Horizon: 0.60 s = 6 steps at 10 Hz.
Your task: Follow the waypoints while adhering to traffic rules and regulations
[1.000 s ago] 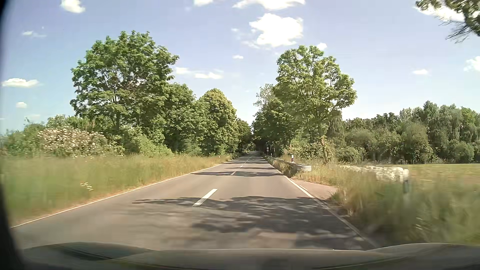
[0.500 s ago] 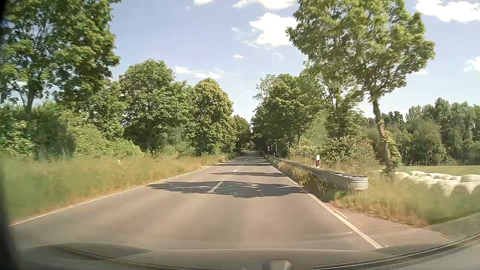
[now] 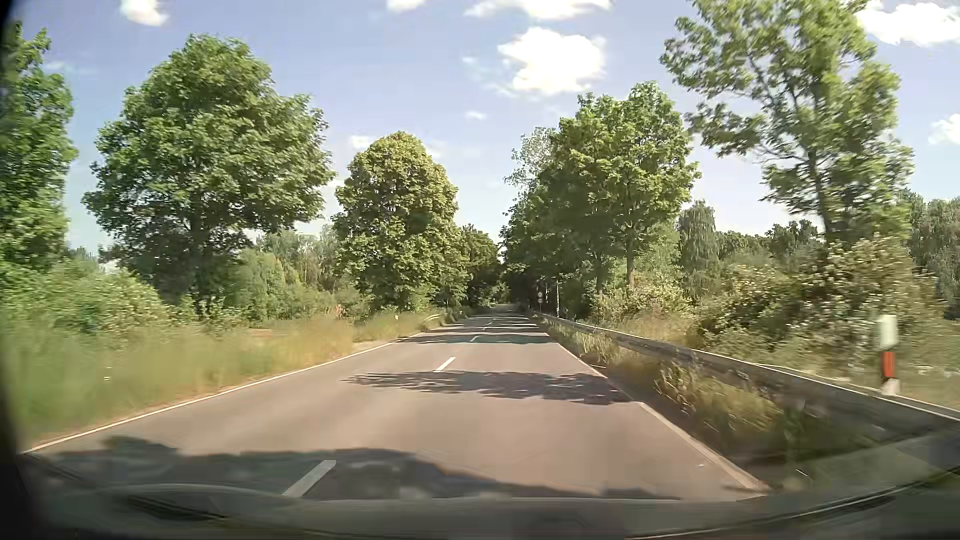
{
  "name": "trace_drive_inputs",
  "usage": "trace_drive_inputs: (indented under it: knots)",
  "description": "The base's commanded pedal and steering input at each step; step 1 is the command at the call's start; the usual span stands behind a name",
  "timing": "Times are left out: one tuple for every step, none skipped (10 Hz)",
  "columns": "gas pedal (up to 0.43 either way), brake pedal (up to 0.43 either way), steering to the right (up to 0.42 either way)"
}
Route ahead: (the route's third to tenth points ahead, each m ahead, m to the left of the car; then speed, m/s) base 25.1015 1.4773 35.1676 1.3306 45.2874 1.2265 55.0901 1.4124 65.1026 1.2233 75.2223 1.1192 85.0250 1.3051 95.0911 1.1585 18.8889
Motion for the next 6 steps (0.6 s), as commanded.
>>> trace_drive_inputs:
  knots:
    - [0.079,0.030,0.000]
    - [0.079,0.030,0.000]
    - [0.079,0.030,0.000]
    - [0.079,0.037,0.000]
    - [0.079,0.030,0.001]
    - [0.079,0.037,0.000]
